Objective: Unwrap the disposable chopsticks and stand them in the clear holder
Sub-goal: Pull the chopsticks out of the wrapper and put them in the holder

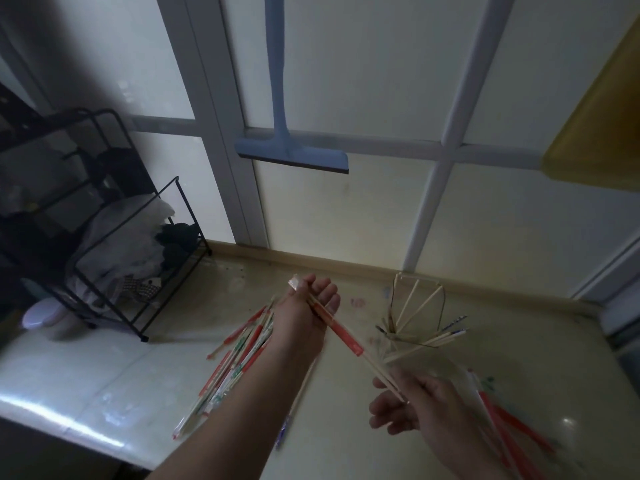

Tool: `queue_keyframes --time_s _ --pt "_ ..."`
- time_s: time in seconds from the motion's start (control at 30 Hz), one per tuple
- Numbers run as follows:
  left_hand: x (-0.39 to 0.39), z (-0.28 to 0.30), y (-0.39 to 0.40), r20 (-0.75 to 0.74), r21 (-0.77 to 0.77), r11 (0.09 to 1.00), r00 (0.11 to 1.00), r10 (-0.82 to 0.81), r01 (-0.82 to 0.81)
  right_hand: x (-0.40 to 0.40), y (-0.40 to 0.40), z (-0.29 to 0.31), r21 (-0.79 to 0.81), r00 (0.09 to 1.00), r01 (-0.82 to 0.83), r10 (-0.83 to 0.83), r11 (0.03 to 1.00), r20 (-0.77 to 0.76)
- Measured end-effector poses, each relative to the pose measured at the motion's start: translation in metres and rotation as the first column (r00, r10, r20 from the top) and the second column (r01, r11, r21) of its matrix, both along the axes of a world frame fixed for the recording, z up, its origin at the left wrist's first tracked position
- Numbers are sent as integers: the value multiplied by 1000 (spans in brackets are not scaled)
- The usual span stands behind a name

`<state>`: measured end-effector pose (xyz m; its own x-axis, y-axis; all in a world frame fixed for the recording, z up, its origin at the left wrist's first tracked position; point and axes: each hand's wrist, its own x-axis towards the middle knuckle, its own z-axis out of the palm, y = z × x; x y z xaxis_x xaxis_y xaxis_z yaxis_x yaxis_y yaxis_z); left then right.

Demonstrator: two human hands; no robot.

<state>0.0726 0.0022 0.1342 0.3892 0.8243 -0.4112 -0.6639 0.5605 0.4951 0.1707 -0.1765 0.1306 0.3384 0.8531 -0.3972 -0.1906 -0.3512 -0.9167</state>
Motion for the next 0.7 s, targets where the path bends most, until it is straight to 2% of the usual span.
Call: queue_keyframes --time_s 0.33,0.47,0.63,0.7 --pt "8 -20 -8 -97 -46 995 991 -92 88 17 0 11 -120 967 -254 256 960 -4" --pt "9 -22 -12 -112 -71 995 990 -81 73 13 0 6 -141 972 -229 233 963 15" --pt "9 -18 -18 -242 -51 998 969 -50 38 6 -1 -2 -123 982 -166 175 979 73" --pt "9 -14 -19 -224 -30 999 974 -46 40 4 -1 -4 -106 980 -151 163 983 116"
